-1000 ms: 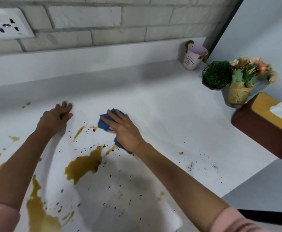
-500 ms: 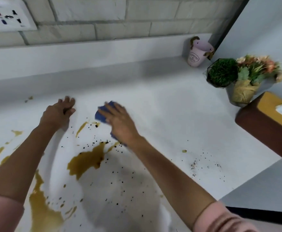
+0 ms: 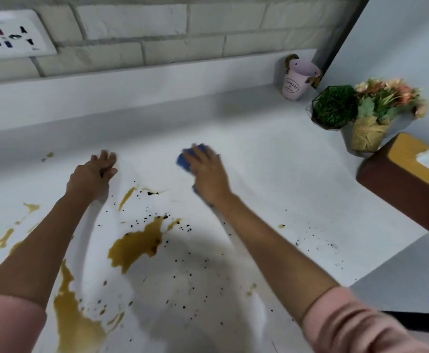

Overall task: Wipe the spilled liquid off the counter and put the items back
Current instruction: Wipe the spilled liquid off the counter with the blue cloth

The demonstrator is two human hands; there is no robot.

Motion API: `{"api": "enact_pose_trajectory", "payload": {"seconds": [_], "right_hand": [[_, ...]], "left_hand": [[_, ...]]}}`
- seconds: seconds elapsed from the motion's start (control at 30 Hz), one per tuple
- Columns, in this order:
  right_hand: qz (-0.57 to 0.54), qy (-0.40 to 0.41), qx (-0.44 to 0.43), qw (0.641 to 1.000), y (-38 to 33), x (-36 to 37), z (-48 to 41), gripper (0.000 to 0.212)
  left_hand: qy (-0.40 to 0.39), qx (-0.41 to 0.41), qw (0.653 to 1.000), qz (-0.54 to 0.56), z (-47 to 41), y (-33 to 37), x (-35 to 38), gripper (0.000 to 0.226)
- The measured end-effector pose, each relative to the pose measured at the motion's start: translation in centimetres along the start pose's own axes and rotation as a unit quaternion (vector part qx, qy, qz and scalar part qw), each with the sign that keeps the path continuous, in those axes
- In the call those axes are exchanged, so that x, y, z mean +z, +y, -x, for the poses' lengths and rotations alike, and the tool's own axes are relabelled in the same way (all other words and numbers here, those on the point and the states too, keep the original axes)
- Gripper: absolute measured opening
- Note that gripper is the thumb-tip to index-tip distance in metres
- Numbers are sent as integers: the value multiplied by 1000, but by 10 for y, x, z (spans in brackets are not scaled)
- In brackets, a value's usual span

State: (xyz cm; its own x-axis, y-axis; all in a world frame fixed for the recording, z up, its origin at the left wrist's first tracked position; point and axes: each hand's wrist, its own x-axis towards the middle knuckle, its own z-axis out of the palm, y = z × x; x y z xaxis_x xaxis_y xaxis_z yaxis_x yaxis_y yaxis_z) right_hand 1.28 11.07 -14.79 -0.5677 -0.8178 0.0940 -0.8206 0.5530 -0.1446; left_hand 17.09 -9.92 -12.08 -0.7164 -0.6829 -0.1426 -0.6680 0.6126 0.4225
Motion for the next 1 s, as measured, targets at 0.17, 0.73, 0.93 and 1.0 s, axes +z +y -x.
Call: {"api": "enact_pose_trajectory", "payload": {"seconds": [0.17, 0.73, 0.93, 1.0], "right_hand": [[-105, 4, -118, 987, -48, 16, 35, 63], [-214, 27, -17, 976, -26, -11, 101, 83], [-393, 4, -8, 919, -22, -57, 100, 50], [-441, 54, 50, 895, 5, -83, 96, 47]], "left_hand": [[-10, 7, 1000, 6, 0, -2, -1, 46], [54, 213, 972, 79, 75, 72, 18, 38], [80, 205, 970, 102, 91, 80, 5, 36], [84, 200, 970, 113, 101, 81, 4, 35]]}}
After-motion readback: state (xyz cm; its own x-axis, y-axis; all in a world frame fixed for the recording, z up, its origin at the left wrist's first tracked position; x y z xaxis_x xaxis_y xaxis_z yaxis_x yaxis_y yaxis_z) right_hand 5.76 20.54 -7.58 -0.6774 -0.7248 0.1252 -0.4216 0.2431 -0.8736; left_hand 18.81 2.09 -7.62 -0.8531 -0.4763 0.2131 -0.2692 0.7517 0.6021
